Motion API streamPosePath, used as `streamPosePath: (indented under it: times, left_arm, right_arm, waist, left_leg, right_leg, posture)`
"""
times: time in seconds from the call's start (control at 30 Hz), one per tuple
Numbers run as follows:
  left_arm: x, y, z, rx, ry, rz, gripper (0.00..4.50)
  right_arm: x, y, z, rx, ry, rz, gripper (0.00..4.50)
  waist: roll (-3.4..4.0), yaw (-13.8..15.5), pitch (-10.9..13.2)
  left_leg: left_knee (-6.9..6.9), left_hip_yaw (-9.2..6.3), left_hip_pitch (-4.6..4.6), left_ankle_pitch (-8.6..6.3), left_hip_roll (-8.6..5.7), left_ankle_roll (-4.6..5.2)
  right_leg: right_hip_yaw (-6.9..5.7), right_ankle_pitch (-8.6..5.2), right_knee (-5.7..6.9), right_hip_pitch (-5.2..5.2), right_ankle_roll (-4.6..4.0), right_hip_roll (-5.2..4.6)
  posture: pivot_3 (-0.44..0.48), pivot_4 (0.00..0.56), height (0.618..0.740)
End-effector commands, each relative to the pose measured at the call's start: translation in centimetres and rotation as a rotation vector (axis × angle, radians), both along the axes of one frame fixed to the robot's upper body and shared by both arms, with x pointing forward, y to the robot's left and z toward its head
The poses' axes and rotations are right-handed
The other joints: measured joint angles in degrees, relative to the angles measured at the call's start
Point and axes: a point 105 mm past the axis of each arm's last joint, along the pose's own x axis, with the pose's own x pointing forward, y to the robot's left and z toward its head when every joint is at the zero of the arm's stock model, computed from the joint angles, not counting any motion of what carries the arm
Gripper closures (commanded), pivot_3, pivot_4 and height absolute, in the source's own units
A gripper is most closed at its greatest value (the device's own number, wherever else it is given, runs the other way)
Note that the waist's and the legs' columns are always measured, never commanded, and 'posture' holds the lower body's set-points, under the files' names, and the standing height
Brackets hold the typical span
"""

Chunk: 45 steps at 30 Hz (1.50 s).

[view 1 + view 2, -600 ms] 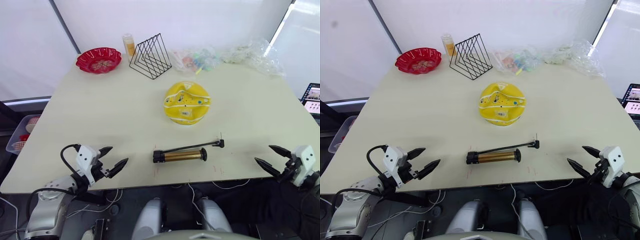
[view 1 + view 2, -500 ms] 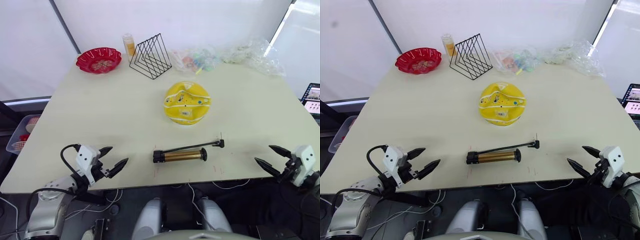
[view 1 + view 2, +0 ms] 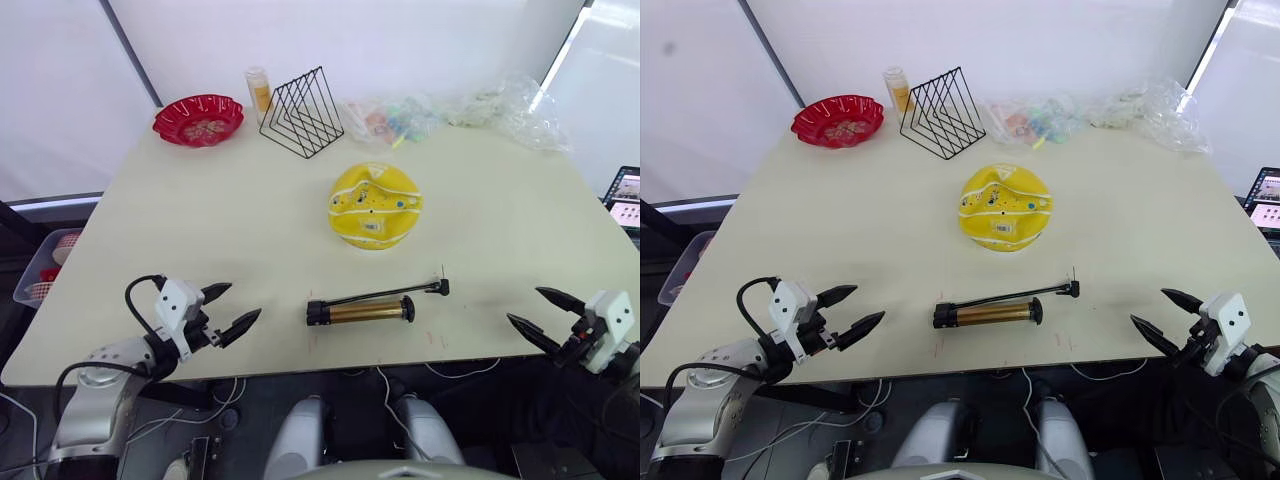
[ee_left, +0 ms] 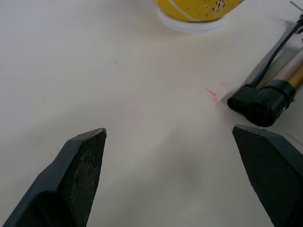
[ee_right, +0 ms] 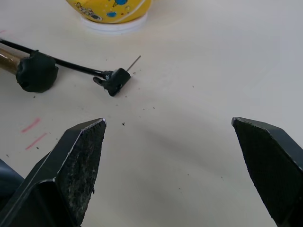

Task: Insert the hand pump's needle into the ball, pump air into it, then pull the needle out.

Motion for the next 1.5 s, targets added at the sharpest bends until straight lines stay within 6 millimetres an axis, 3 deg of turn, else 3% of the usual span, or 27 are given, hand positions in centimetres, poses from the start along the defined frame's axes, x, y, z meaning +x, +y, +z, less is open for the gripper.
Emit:
streamPosePath:
  times: [0.03,0.37,0.53,0.7,0.83,0.93,1.07,1.23,1.5]
  left_arm:
    - [0.7,-1.4,1.3,0.021,-0.025,-0.102,0.0]
    - [2.9,-7.4,3.3,0.068,-0.019,-0.454,0.0]
    - [3.8,-9.2,3.8,0.075,-0.004,-0.562,0.0]
    - [4.2,-11.9,4.4,0.095,-0.005,-0.691,2.36]
    - [4.3,-12.5,4.5,0.104,-0.004,-0.717,2.36]
    - [4.2,-15.0,3.8,0.129,0.026,-0.8,2.36]
    - [4.6,-16.5,3.2,0.168,0.023,-0.837,2.36]
    - [5.3,-19.3,2.3,0.219,0.021,-0.866,2.36]
    - [6.3,-21.6,1.0,0.296,0.036,-0.852,2.36]
  right_arm:
    - [-0.3,0.2,1.9,0.005,-0.083,0.015,0.03]
    - [-1.9,2.8,3.7,0.035,-0.125,0.128,0.03]
    - [-2.3,3.7,4.0,0.034,-0.126,0.154,0.03]
    - [-2.4,4.1,3.9,0.031,-0.13,0.161,0.0]
    - [-2.4,4.2,3.9,0.032,-0.131,0.161,0.0]
    - [-2.4,4.1,4.0,0.032,-0.14,0.162,0.0]
    - [-2.4,4.1,4.0,0.032,-0.144,0.161,0.0]
    - [-2.5,4.1,3.9,0.032,-0.146,0.169,0.0]
    - [-2.6,4.3,4.0,0.025,-0.148,0.184,0.0]
  waist:
    - [0.0,0.1,0.0]
    - [0.03,0.3,0.0]
    - [0.04,0.1,0.0]
    - [0.04,0.2,0.0]
    - [0.06,0.1,0.0]
    - [0.16,0.3,0.1]
    - [0.2,0.5,0.1]
    - [0.21,0.3,0.1]
    - [0.21,0.2,0.1]
  left_leg:
    - [0.0,-0.01,-0.02,-0.02,-0.09,0.03]
    - [0.02,0.01,-0.12,-0.31,-0.39,0.49]
    - [0.02,-0.38,-0.16,-0.31,-0.42,0.48]
    - [0.02,-0.86,-0.18,-0.31,-0.44,0.47]
    - [0.01,-1.56,-0.17,-0.33,-0.44,0.42]
    - [0.0,-1.92,-0.14,-0.37,-0.38,0.32]
    - [0.0,-1.98,-0.13,-0.36,-0.41,0.29]
    - [0.02,-2.11,-0.11,-0.36,-0.51,0.29]
    - [0.03,-2.34,-0.03,-0.34,-0.63,0.26]
  right_leg:
    - [0.0,-0.03,0.0,0.0,0.06,-0.03]
    - [0.05,-0.13,-0.09,0.08,0.19,-0.25]
    - [-0.2,-0.2,-0.07,0.17,0.16,-0.18]
    - [-0.61,-0.36,-0.07,0.35,-0.01,-0.18]
    - [-1.32,-0.6,-0.04,0.6,-0.36,-0.15]
    - [-1.57,-0.76,0.11,0.72,-0.48,-0.1]
    - [-1.99,-0.98,0.12,0.9,-0.61,-0.1]
    - [-1.97,-1.06,0.13,0.96,-0.45,-0.03]
    - [-1.58,-1.08,0.16,0.97,-0.31,0.06]
  posture:
    - [0.0,0.15,0.737]
    - [0.0,0.15,0.737]
    - [0.0,0.15,0.737]
    - [0.0,0.15,0.737]
    - [0.0,0.15,0.737]
    - [0.0,0.15,0.737]
    - [0.0,0.15,0.737]
    - [0.0,0.15,0.737]
    - [0.0,0.15,0.737]
